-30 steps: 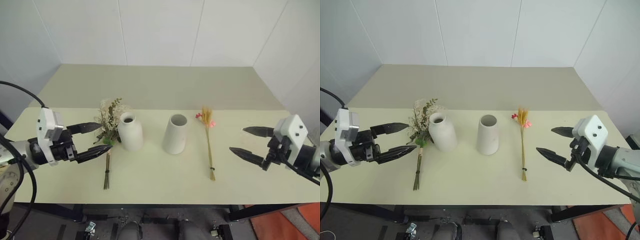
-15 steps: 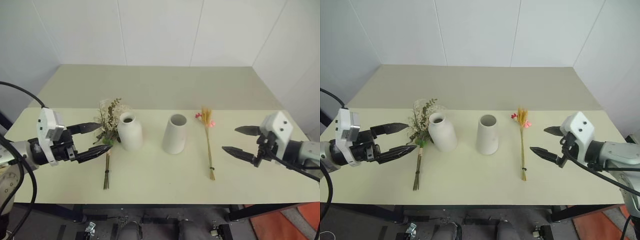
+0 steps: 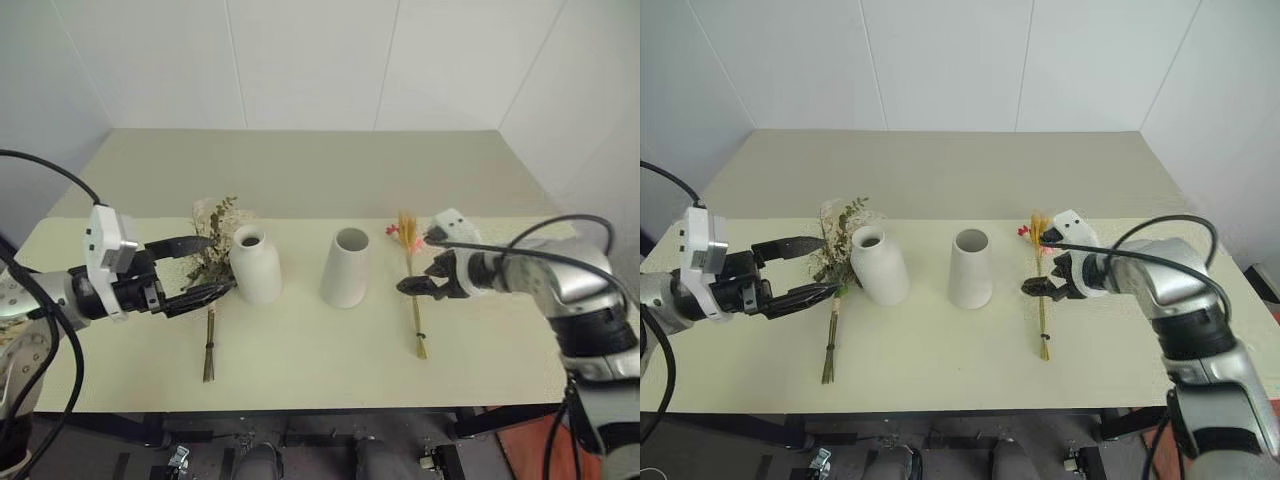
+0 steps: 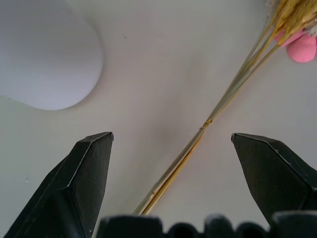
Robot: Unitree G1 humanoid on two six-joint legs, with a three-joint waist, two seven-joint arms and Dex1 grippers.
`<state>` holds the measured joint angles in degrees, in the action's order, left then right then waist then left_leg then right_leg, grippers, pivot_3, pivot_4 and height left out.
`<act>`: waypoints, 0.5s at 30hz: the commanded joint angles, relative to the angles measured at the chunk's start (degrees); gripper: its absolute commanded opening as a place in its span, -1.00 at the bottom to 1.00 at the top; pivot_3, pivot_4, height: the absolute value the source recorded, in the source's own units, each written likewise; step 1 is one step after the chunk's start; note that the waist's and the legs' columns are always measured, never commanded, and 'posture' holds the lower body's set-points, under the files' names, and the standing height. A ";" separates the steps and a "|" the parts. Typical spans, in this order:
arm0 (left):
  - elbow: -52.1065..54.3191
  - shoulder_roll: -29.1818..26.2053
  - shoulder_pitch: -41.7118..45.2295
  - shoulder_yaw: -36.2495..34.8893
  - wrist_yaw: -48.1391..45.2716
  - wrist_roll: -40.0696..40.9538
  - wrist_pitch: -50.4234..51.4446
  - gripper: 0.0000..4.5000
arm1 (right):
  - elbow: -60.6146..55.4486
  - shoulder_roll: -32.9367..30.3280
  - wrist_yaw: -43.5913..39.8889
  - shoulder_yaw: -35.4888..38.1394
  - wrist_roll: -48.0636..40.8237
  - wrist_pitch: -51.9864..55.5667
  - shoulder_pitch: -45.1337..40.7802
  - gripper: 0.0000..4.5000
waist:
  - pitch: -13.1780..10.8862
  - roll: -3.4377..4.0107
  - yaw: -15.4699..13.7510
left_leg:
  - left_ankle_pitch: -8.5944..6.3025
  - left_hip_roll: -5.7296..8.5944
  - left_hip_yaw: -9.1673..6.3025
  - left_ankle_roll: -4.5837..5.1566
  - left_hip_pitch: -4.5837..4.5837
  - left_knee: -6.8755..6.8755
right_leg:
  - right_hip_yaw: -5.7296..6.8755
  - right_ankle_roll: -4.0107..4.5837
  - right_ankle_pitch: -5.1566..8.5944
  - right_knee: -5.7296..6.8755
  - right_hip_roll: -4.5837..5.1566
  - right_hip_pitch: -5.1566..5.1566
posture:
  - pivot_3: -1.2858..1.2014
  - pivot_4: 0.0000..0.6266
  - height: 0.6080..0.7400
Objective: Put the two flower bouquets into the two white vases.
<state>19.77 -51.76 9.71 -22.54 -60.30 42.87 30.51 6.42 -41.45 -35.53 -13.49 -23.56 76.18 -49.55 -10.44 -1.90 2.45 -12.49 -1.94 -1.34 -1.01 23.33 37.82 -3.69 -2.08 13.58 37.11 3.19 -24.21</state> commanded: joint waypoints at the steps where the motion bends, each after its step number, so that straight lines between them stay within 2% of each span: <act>1: 2.45 0.11 -1.51 -2.27 0.00 0.73 -1.10 0.90 | 6.98 0.52 -1.04 -3.42 3.90 -2.74 -3.07 1.00 | 0.00 0.00 -0.05 | 0.00 0.00 0.00 0.00 0.03 -0.01 | 0.00 0.00 0.00 0.00 0.00 -0.02 | 0.03 -0.52 1.00; 4: 3.76 0.32 -3.15 -3.32 0.54 1.13 -1.01 0.92 | 11.57 0.91 -2.47 -5.65 6.69 -6.52 -3.97 0.72 | 0.00 0.00 0.01 | 0.00 0.01 0.00 0.00 0.06 0.00 | 0.01 0.00 0.00 -0.02 0.03 -0.02 | 0.03 -0.52 1.00; 10: 6.04 0.66 -6.23 -5.56 1.71 1.72 -0.62 0.92 | 11.19 1.27 -3.23 -3.70 9.48 -12.44 -3.48 -0.21 | 0.00 0.00 0.11 | 0.00 -0.01 0.00 0.00 -0.03 0.00 | 0.01 0.00 -0.01 0.03 0.01 -0.01 | 0.03 -0.52 1.00; 15: 6.01 0.43 -6.23 -5.24 1.72 1.78 -0.61 0.92 | 8.79 2.04 0.42 2.85 9.51 -13.57 -0.82 -0.99 | 0.00 0.00 0.04 | 0.00 0.00 0.00 0.00 0.01 -0.01 | 0.01 0.00 -0.01 0.01 0.02 -0.01 | 0.03 -0.52 1.00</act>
<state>24.29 -51.10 3.32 -26.03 -58.83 43.66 30.38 17.61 -39.28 -36.46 -14.09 -14.53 64.01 -50.45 -10.43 -1.90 2.49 -12.50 -1.94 -1.34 -1.01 23.35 37.82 -3.68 -2.08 13.57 37.12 3.20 -24.22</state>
